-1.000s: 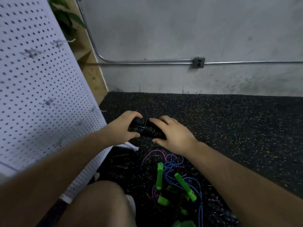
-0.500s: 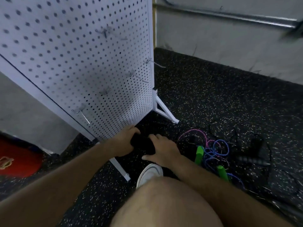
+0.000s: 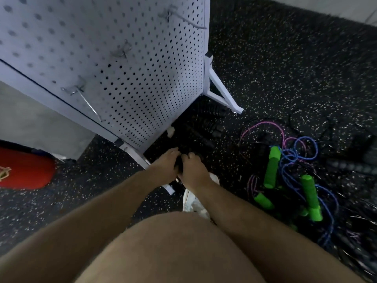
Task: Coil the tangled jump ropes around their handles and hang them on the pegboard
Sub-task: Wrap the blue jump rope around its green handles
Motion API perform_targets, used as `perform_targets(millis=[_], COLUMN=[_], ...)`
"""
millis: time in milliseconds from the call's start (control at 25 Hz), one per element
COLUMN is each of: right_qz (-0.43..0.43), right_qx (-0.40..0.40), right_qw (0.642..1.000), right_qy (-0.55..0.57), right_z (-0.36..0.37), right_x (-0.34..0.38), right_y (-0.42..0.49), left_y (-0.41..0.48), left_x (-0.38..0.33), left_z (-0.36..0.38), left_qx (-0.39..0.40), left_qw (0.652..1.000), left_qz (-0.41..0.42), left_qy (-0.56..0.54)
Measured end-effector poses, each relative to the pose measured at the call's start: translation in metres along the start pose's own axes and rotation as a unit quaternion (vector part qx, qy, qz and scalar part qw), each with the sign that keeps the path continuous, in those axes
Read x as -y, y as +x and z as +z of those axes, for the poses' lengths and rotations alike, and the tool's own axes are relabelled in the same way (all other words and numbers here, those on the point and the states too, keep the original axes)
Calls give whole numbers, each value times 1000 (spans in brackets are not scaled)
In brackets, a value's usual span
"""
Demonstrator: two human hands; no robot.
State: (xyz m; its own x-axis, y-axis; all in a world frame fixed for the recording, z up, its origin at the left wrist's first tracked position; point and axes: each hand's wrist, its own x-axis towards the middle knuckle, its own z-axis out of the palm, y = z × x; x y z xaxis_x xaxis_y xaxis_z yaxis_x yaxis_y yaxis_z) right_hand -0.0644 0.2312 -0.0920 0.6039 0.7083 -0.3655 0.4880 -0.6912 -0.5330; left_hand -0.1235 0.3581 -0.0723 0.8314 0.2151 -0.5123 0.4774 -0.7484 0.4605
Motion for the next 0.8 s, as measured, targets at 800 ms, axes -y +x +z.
perform_targets(millis=[800], right_qz=[218], right_qx=[-126], right_qw=[966], right_qy=[-64], right_z=[-133], right_x=[-218], right_y=[-159], left_y=[78], left_x=[-276], left_z=[99], left_qx=[76], left_qw=[936], left_qz=[325], left_qy=[110])
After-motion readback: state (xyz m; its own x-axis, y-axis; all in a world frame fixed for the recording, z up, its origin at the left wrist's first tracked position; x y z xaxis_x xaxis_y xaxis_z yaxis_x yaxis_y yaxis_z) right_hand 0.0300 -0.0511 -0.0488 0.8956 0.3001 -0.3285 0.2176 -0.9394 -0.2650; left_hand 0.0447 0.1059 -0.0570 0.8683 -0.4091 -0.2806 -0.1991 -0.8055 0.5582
